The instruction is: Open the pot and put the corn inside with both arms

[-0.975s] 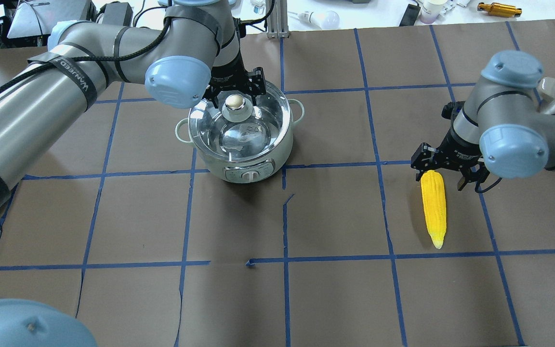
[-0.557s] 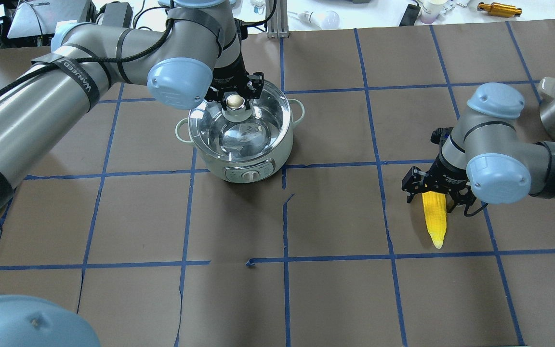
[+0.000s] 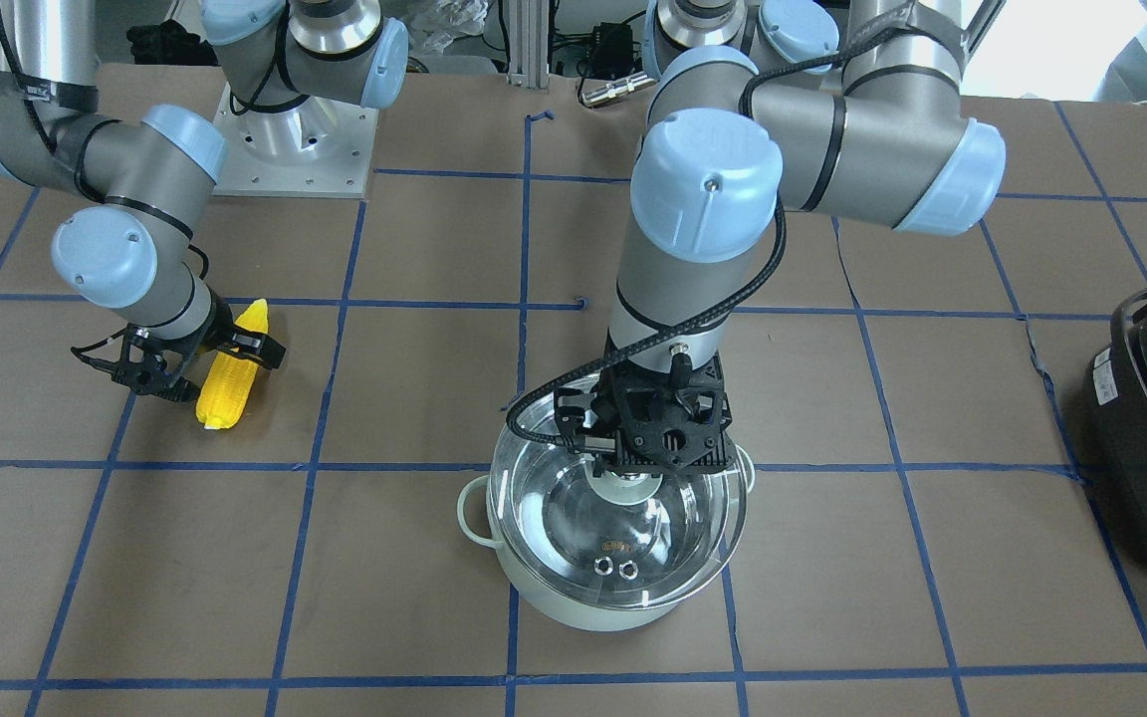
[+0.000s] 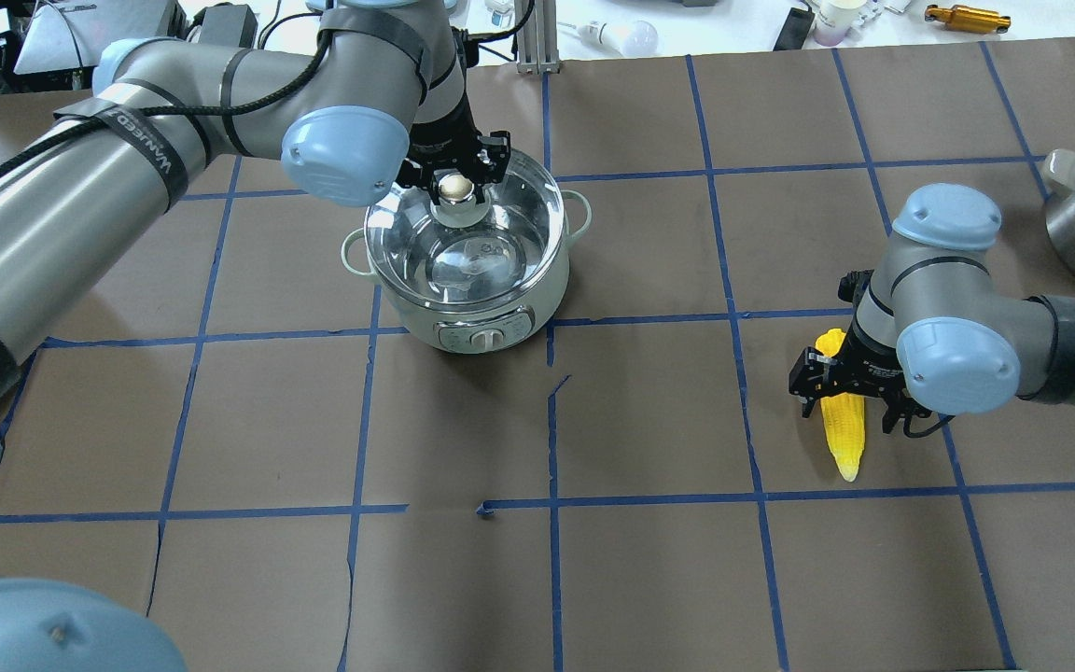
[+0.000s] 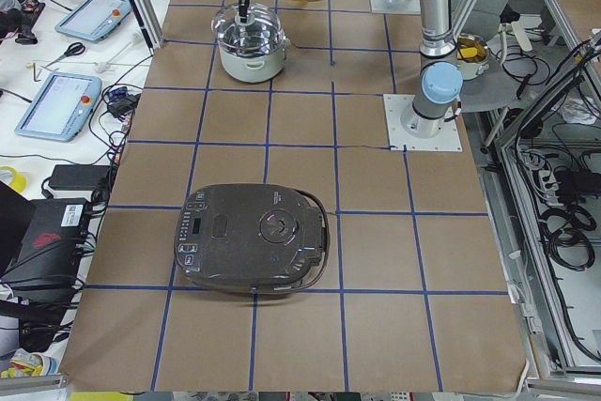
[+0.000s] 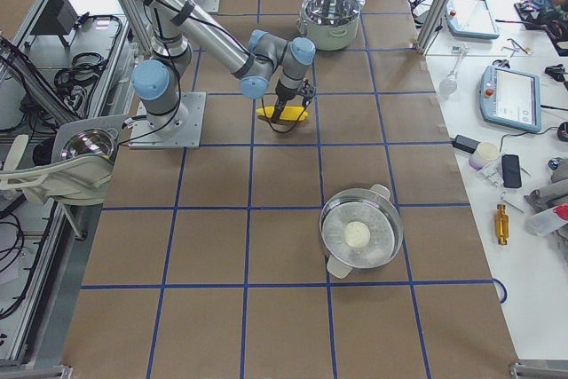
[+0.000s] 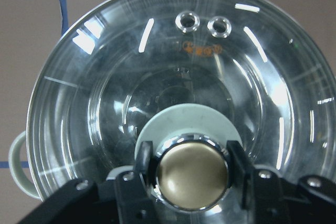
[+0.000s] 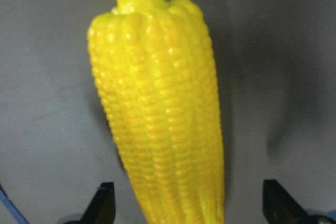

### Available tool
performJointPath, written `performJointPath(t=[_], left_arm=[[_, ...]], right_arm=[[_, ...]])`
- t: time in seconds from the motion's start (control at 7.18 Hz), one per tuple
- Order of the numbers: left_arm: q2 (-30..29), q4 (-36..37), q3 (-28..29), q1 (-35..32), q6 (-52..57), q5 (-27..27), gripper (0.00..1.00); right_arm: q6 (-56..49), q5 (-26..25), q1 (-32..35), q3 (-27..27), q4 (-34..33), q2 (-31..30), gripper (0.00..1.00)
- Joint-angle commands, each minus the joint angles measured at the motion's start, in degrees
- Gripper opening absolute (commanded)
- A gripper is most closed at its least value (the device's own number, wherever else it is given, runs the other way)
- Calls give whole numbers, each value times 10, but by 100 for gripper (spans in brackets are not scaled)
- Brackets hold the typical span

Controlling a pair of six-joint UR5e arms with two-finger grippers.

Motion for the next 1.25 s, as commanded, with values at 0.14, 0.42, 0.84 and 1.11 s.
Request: performJointPath(t=[0.14,0.42,0.84,1.11], left_arm=[[25,-73,8,91,31,-3,1],[44,-49,-30,166,192,1,0],[44,19,-143,303,271,-37,0],[43,120,-219,337,287,-57,0]], right_arm=[[36,20,0,-2,-41,16,1],[29,20,1,-24,-48,16,0],[56,11,85,-202,22,13,0],[174,20,200,-347,96,58,0]])
